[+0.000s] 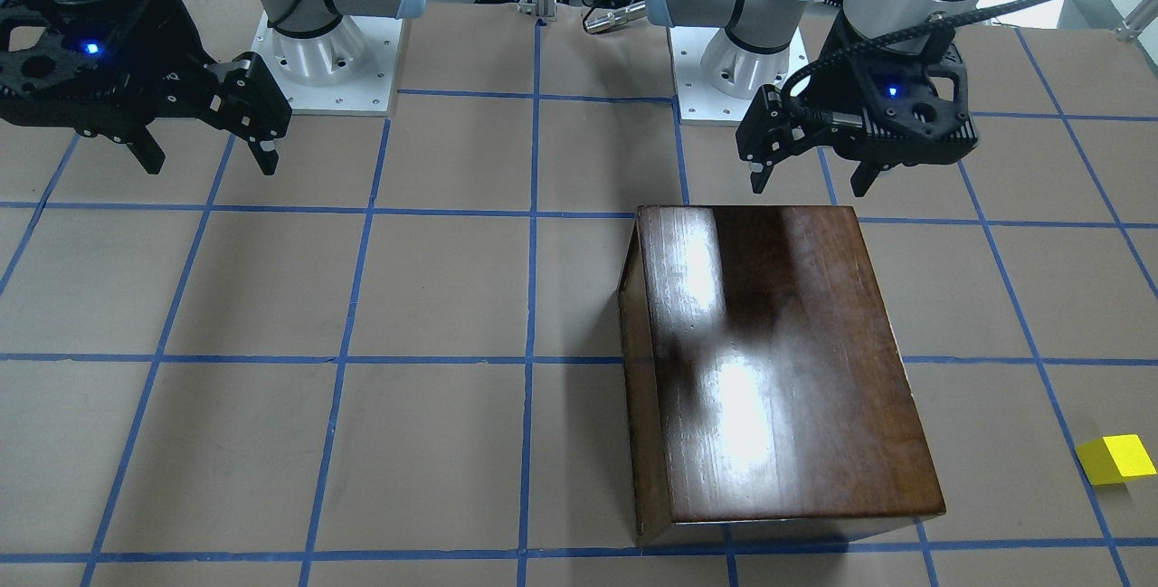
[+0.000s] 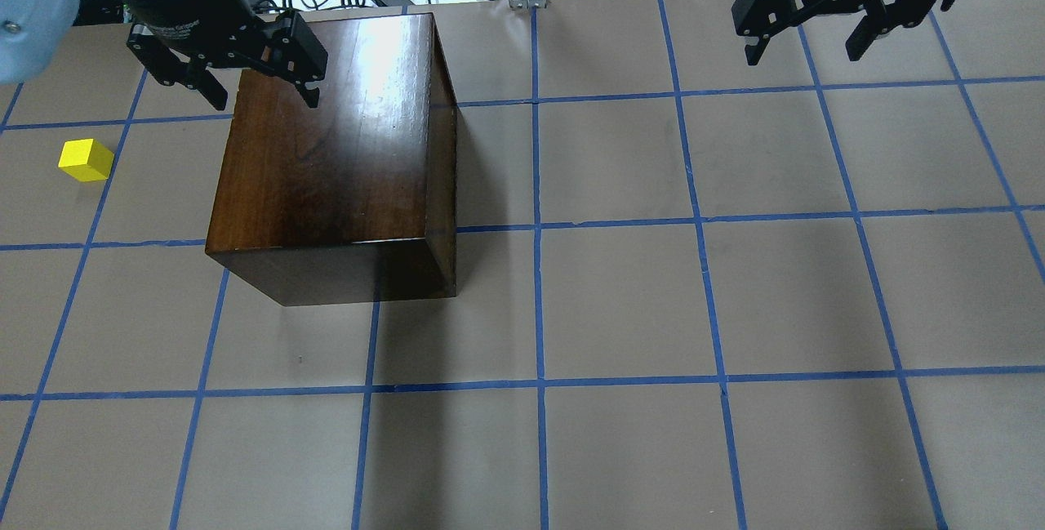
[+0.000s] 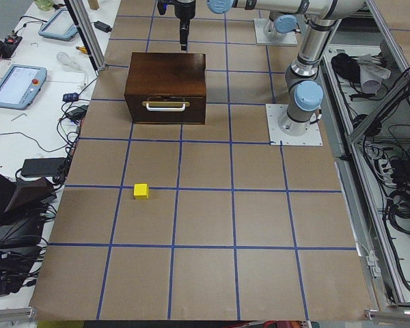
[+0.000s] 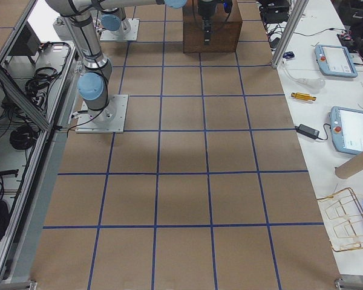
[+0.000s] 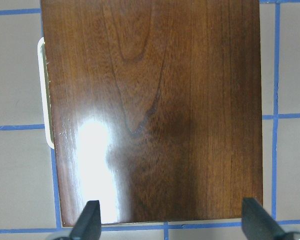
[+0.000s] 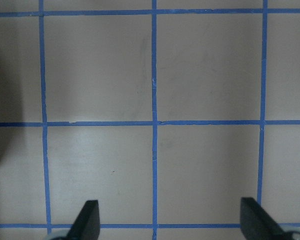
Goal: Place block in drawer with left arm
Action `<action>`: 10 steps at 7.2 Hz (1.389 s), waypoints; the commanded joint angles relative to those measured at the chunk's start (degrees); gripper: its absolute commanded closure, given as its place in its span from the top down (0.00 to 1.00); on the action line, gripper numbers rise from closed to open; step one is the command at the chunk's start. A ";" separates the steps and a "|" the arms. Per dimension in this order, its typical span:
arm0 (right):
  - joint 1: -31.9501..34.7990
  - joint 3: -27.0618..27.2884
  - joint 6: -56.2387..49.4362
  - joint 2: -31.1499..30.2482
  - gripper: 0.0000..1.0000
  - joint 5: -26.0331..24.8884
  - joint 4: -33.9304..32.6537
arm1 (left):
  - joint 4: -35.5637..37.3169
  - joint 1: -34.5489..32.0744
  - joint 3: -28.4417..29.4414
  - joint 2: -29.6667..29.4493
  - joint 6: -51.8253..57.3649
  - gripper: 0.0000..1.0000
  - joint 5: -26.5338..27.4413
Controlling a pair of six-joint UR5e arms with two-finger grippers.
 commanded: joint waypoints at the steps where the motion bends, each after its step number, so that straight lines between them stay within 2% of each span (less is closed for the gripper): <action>1: 0.04 0.00 0.00 0.05 1.00 0.00 0.00 | -0.57 0.00 0.14 0.09 0.02 0.99 -0.13; 8: 0.04 0.00 0.00 0.05 1.00 0.09 0.00 | -1.62 1.56 0.40 -0.17 0.02 1.00 -0.21; 9: 0.04 0.00 0.00 -0.04 1.00 0.00 0.00 | -3.02 6.63 0.50 -0.09 0.72 1.00 -1.43; 10: -0.05 0.00 0.00 0.05 1.00 0.00 0.00 | -3.82 13.46 0.32 -0.26 5.43 1.00 -7.10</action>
